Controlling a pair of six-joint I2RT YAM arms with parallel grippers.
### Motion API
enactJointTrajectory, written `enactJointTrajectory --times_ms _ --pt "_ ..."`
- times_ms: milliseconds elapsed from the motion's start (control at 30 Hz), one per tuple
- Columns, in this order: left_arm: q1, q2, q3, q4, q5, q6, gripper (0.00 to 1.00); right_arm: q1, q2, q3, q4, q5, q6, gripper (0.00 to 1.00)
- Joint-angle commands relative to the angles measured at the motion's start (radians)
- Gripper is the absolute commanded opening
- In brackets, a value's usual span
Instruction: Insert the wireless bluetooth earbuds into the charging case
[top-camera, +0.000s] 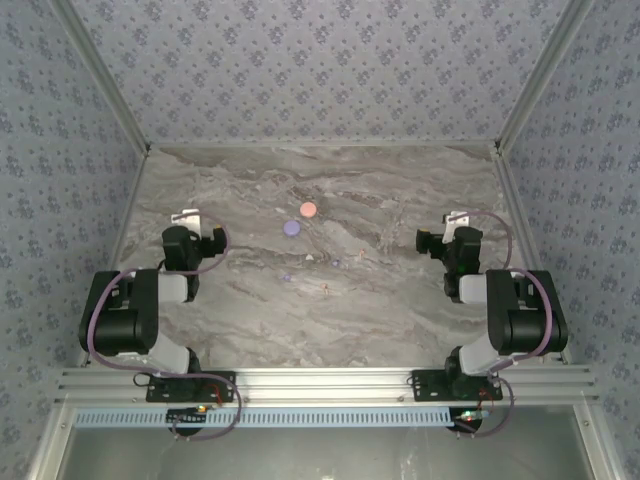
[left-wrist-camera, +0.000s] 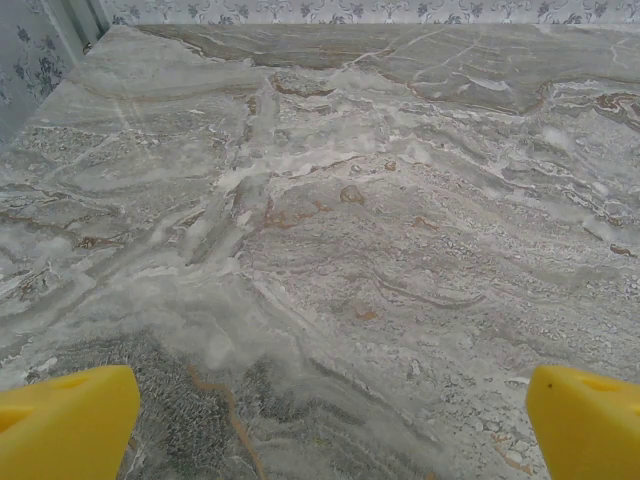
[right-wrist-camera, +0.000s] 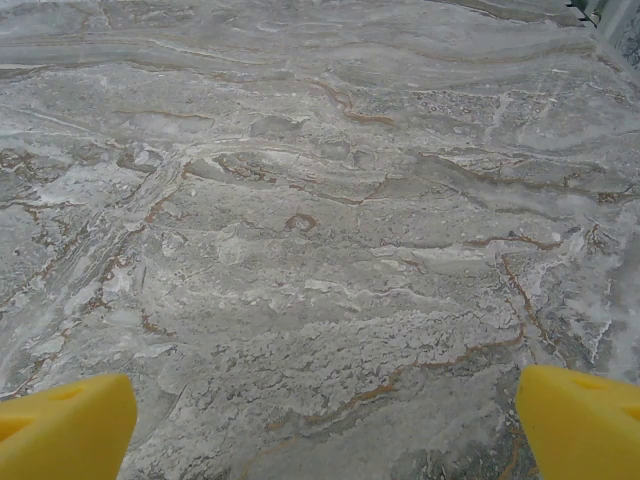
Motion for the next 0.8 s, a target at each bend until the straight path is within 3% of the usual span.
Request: enactJointTrajectory --times_ms 0,767 --pt "-0.001 0.005 0.017 0.0 -0.008 -0.009 0.99 -0.005 0.001 0.018 0.001 -0.007 -0.01 1.0" --pt "-0.001 -0.011 0.023 -0.023 -0.004 -0.008 0.99 0.001 -0.021 0.037 -0.047 0.014 -0.008 1.0"
